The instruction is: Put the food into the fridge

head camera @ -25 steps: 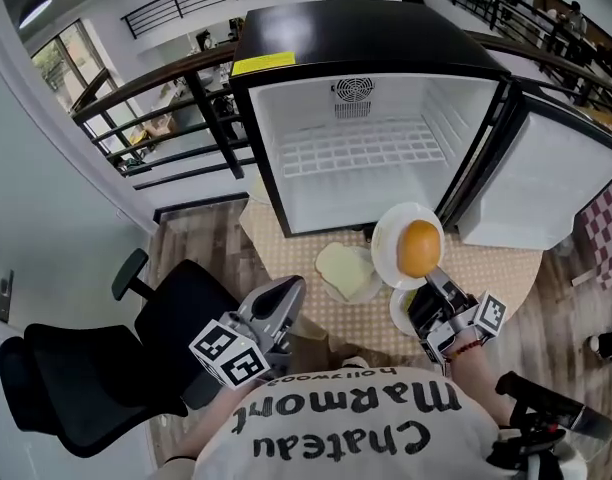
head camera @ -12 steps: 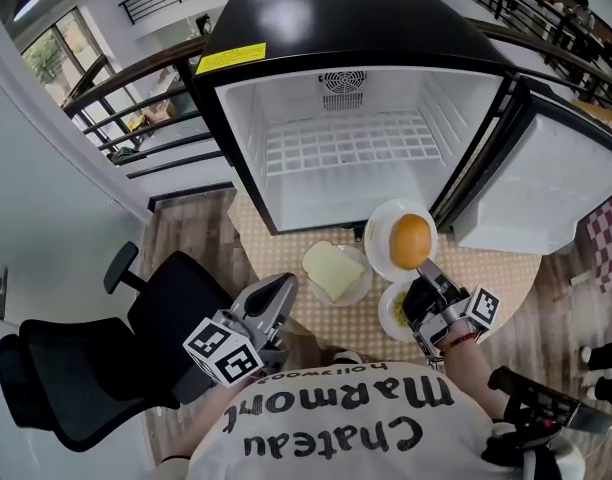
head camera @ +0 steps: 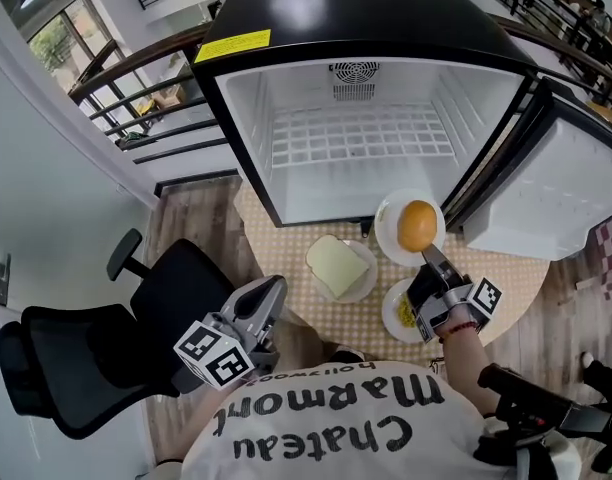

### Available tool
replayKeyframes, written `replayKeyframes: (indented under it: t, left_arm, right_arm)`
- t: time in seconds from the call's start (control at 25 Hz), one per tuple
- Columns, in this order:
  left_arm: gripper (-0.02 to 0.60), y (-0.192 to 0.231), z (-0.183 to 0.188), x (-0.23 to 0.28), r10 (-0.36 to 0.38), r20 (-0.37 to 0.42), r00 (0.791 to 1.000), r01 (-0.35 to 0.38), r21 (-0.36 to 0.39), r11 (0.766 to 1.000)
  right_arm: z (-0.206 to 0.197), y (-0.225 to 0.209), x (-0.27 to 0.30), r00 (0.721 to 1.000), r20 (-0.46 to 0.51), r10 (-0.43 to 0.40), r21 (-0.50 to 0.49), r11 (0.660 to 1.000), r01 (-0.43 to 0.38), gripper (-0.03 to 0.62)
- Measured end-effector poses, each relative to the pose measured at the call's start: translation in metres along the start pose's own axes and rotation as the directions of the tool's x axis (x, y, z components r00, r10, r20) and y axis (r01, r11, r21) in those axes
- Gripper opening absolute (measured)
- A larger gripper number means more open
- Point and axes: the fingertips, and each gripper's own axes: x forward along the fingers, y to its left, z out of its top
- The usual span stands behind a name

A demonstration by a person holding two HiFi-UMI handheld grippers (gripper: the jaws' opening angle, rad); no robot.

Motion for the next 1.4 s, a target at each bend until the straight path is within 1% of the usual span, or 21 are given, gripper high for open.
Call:
replayKeyframes:
  t: [0.16,0.36,0.52,0.64,0.72,0.92,1.16,1.4]
  left_arm:
    - [0.008,0.005,-0.005,-0.011,0.030,-0.005,1.000,-0.030,-0.006,1.000]
    - [0.008,0.014,-0.001,-0.038,0.108,0.000,0.994,-0.108,-0.005,0.994]
    - [0.008,0.026,0.004,-0.062,0.173,0.027,0.984,-0.173,-0.007,0.985]
    - [0.008,0.034,0.008,-0.076,0.211,0.047,0.976,-0.210,-0.012,0.978]
    - [0.008,0.037,0.009,-0.081,0.225,0.054,0.973,-0.225,-0.016,0.974]
    - [0.008,0.041,0.010,-0.088,0.243,0.056,0.968,-0.243,-0.019,0.970]
    - [0.008,0.047,0.012,-0.101,0.276,0.064,0.959,-0.275,-0.022,0.961]
    - [0.008,0.052,0.013,-0.113,0.307,0.075,0.949,-0.305,-0.027,0.952]
  right_arm:
    - [0.008,-0.013,0.006,0.997,0.039,-0.070,0.000,0.998,0.070,0.031]
    - [0.013,-0.023,0.022,0.989,0.067,-0.133,0.003,0.991,0.133,0.031]
    - [0.018,-0.026,0.039,0.981,0.088,-0.175,-0.059,0.982,0.180,0.031]
    - [0.023,-0.029,0.052,0.968,0.139,-0.208,-0.142,0.963,0.227,0.030]
    - [0.024,-0.030,0.059,0.960,0.153,-0.236,-0.181,0.948,0.262,0.031]
    - [0.030,-0.029,0.076,0.945,0.190,-0.265,-0.208,0.930,0.302,0.031]
    - [0.049,-0.029,0.095,0.911,0.262,-0.319,-0.270,0.882,0.386,0.031]
    - [0.060,-0.028,0.111,0.898,0.281,-0.339,-0.278,0.866,0.414,0.031]
